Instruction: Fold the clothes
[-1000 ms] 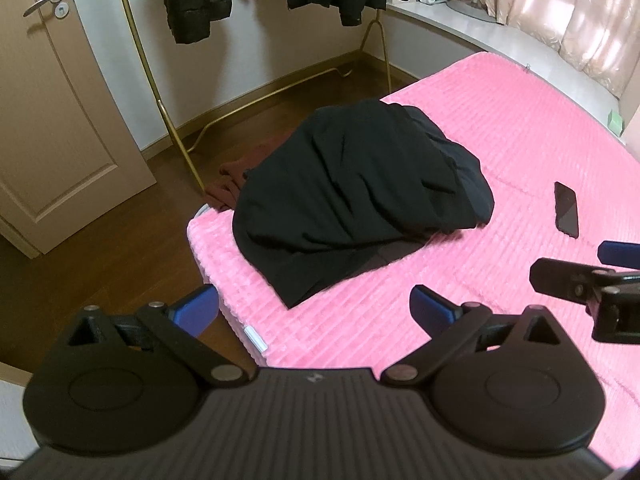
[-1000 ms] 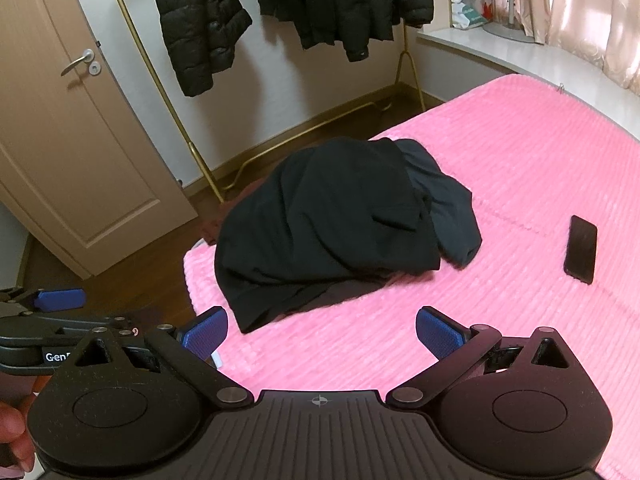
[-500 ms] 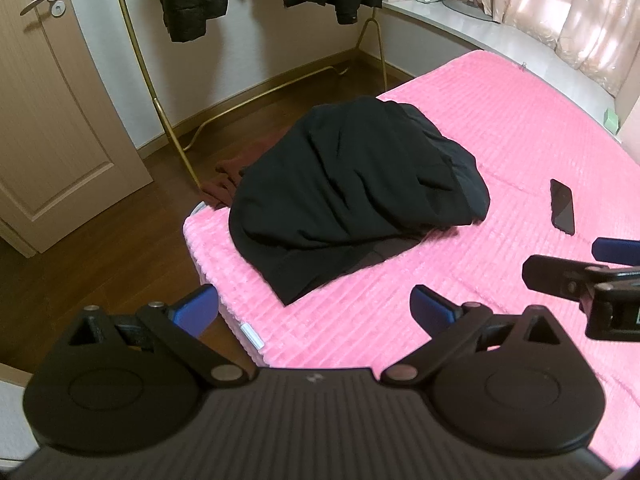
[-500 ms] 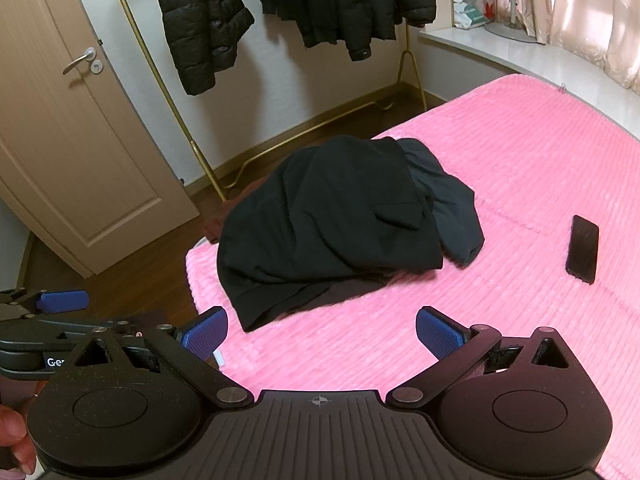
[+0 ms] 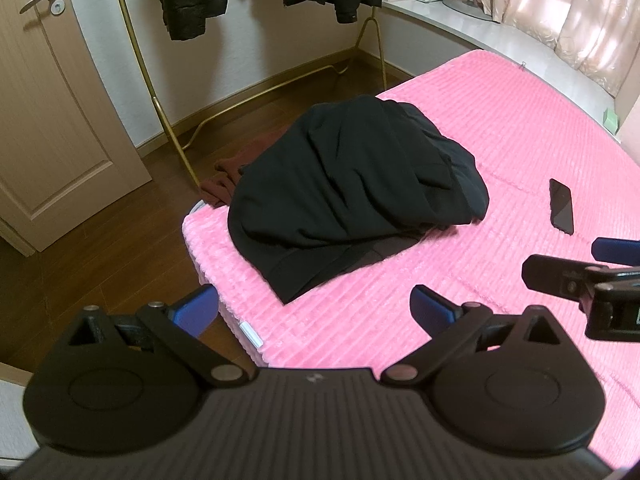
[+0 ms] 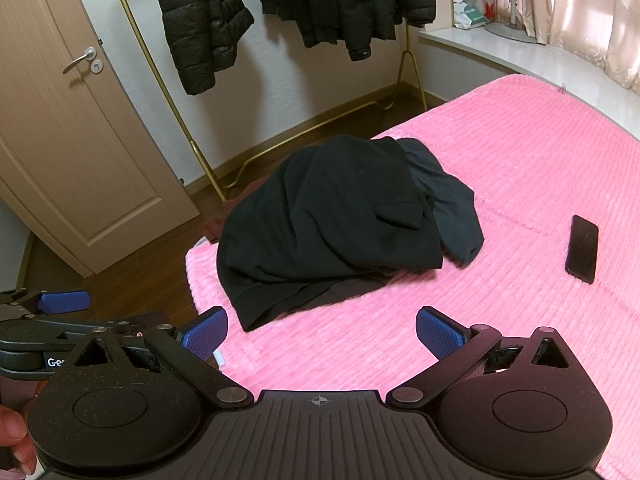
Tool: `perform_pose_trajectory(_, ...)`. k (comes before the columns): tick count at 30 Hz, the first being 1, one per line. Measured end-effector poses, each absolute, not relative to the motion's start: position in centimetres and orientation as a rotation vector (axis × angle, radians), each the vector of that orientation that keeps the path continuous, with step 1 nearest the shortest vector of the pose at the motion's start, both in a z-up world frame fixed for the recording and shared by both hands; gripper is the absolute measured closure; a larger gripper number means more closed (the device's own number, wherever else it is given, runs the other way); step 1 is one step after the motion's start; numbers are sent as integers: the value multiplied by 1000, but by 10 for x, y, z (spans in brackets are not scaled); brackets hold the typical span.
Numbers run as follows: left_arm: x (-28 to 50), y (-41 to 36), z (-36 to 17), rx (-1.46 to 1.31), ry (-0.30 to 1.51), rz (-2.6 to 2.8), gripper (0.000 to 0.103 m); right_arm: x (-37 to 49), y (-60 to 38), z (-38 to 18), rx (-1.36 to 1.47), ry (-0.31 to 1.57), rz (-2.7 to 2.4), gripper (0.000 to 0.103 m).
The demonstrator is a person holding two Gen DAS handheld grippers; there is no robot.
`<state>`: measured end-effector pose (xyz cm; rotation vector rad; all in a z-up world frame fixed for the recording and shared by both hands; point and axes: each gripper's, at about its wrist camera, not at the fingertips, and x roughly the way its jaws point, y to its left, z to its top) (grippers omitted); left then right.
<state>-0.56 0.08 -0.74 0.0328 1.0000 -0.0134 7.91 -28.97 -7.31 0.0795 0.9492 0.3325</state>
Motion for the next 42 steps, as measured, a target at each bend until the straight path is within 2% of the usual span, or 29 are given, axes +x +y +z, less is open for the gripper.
perform_pose_trajectory(42, -10, -4, -12, 48, 1021, -10, 2, 79, -291, -79, 79, 971, 345, 1)
